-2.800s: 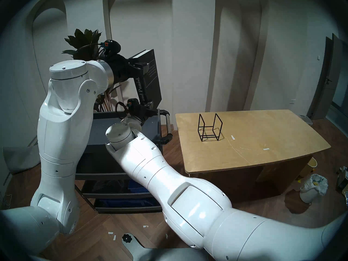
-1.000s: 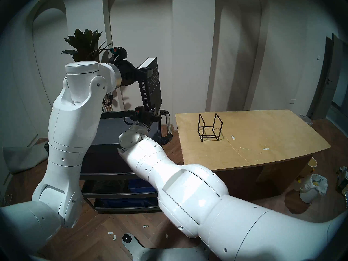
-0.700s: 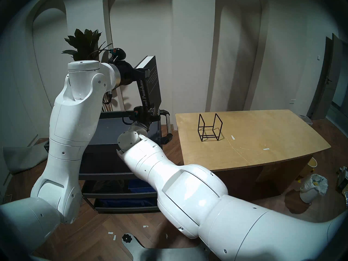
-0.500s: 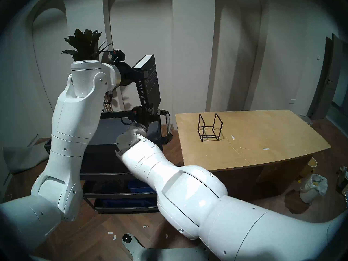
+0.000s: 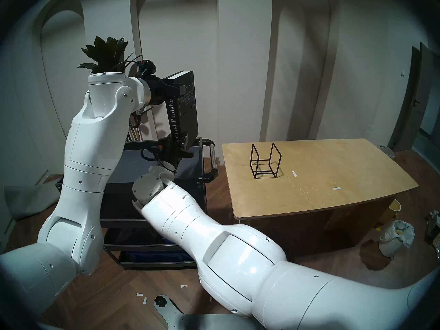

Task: Transfer books between table and cart

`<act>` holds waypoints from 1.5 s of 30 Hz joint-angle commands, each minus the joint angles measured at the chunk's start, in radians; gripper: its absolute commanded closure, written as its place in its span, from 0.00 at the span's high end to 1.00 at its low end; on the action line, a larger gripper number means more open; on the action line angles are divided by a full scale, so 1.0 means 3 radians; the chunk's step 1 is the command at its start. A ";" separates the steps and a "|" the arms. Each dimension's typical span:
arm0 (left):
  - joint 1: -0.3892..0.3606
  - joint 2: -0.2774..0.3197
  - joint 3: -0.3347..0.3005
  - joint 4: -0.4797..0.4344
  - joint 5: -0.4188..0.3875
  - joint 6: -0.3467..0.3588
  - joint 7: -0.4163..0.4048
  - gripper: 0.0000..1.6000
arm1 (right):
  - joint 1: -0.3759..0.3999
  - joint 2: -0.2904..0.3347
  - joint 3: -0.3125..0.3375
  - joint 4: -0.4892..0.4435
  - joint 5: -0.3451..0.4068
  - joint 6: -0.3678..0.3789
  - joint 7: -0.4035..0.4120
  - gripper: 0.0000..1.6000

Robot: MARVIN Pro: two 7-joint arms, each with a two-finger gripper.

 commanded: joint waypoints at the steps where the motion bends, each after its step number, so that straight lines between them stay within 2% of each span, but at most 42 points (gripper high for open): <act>1: -0.0122 0.0085 0.0040 -0.0004 -0.0090 -0.0057 0.0060 0.00 | 0.0069 0.0037 -0.0034 -0.0380 -0.0076 0.0127 -0.0100 0.00; 13: -0.0211 0.0160 0.0208 0.0044 -0.0295 -0.0186 0.0251 0.00 | -0.0018 0.0193 0.0030 -0.0761 0.0079 0.0648 -0.0062 0.00; 23: -0.0309 0.0201 0.0320 0.0151 -0.0489 -0.0314 0.0403 0.00 | -0.0089 0.0297 0.0056 -0.1037 0.0218 0.1016 0.0110 0.00; 24: -0.0312 0.0205 0.0333 0.0163 -0.0501 -0.0323 0.0417 0.00 | -0.0086 0.0308 0.0054 -0.1049 0.0229 0.1033 0.0138 0.22; 25: -0.0316 0.0211 0.0346 0.0171 -0.0516 -0.0332 0.0429 0.00 | -0.0084 0.0314 0.0057 -0.1062 0.0242 0.1052 0.0156 0.62; 26: -0.0322 0.0219 0.0362 0.0181 -0.0537 -0.0343 0.0446 0.00 | -0.0082 0.0320 0.0062 -0.1080 0.0261 0.1079 0.0174 0.73; 27: -0.0329 0.0228 0.0377 0.0190 -0.0554 -0.0351 0.0456 0.00 | -0.0077 0.0327 0.0066 -0.1087 0.0272 0.1090 0.0189 0.90; 28: -0.0339 0.0233 0.0394 0.0205 -0.0572 -0.0360 0.0473 0.00 | -0.0069 0.0336 0.0072 -0.1101 0.0288 0.1110 0.0208 1.00; 39: -0.0443 0.0240 0.0515 0.0324 -0.0695 -0.0443 0.0577 0.00 | -0.0040 0.0425 0.0131 -0.1273 0.0424 0.1270 0.0361 1.00; 45: -0.0525 0.0212 0.0568 0.0450 -0.0719 -0.0544 0.0641 0.00 | -0.0181 0.0481 0.0116 -0.1489 0.0539 0.1488 0.0439 1.00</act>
